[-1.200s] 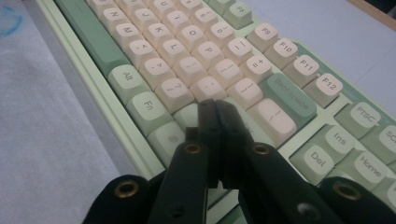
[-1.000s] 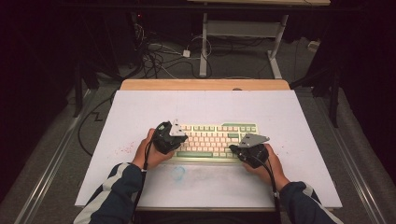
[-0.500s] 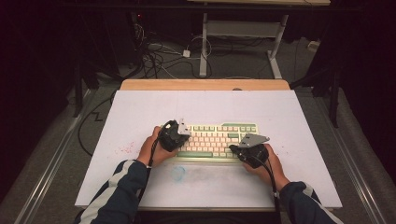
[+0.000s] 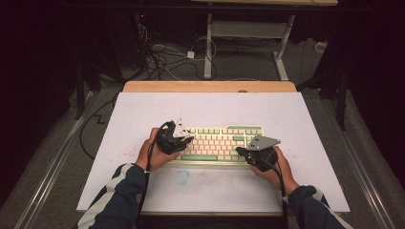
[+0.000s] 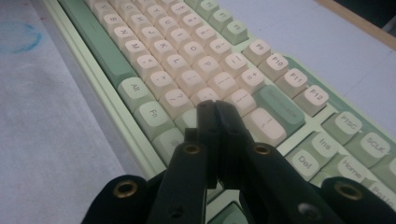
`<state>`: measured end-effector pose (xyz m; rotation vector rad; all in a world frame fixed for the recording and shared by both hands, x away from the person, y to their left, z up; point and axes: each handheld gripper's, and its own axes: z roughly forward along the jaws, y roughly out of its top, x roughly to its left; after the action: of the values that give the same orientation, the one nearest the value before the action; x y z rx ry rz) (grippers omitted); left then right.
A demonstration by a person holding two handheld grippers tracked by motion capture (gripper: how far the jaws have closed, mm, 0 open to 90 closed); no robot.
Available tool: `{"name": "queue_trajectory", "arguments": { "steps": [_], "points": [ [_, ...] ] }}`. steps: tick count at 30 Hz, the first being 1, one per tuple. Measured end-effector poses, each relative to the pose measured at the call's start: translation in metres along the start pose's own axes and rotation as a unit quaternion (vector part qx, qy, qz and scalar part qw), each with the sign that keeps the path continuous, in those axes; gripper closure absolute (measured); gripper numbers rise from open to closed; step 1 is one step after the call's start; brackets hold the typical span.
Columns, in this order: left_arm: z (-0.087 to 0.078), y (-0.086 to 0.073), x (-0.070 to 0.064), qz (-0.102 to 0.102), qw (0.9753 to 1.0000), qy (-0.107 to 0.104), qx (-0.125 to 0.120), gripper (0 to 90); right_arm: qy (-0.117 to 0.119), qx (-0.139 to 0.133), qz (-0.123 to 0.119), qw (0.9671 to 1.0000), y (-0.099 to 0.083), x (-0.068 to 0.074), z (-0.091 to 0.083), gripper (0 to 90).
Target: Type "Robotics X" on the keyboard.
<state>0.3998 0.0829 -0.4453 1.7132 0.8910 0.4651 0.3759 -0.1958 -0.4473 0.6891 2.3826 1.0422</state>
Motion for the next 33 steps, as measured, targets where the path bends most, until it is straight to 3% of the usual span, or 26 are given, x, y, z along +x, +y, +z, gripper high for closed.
{"name": "queue_trajectory", "arguments": {
  "steps": [2, 3, 4, 5, 8, 17, 21, 29, 33],
  "points": [
    [-0.007, 0.002, 0.002, -0.004, 0.9997, 0.002, -0.024, 51.9, -0.001, -0.006, 0.003, 1.0000, 0.001, -0.001, -0.004, 90.0],
    [-0.011, 0.002, 0.003, -0.006, 0.9994, 0.001, -0.033, 51.9, -0.001, -0.006, 0.003, 1.0000, 0.001, -0.001, -0.004, 90.0],
    [-0.014, 0.002, 0.004, -0.005, 0.9993, 0.002, -0.038, 42.3, -0.001, -0.007, 0.001, 1.0000, 0.001, -0.001, -0.006, 89.9],
    [-0.017, 0.001, 0.005, -0.007, 0.9990, 0.003, -0.045, 42.3, -0.001, -0.007, 0.001, 1.0000, 0.001, -0.001, -0.006, 89.9],
    [-0.026, -0.002, 0.011, -0.014, 0.9985, 0.008, -0.052, 30.2, -0.003, -0.011, 0.003, 0.9999, 0.002, -0.003, -0.010, 89.7],
    [-0.050, -0.015, 0.023, -0.028, 0.9966, 0.030, -0.072, 22.1, -0.005, -0.013, 0.003, 0.9999, 0.005, -0.005, -0.012, 89.0],
    [-0.062, -0.022, 0.025, -0.024, 0.9956, 0.035, -0.084, 21.5, -0.006, -0.016, 0.004, 0.9998, 0.008, -0.005, -0.011, 88.9],
    [-0.080, -0.037, 0.029, -0.032, 0.9952, 0.040, -0.083, 21.5, -0.009, -0.015, 0.006, 0.9998, 0.017, -0.005, -0.003, 88.7],
    [-0.088, -0.041, 0.027, -0.045, 0.9946, 0.040, -0.084, 21.5, -0.006, -0.017, 0.003, 0.9998, 0.024, -0.004, 0.003, 88.7]
  ]
}}
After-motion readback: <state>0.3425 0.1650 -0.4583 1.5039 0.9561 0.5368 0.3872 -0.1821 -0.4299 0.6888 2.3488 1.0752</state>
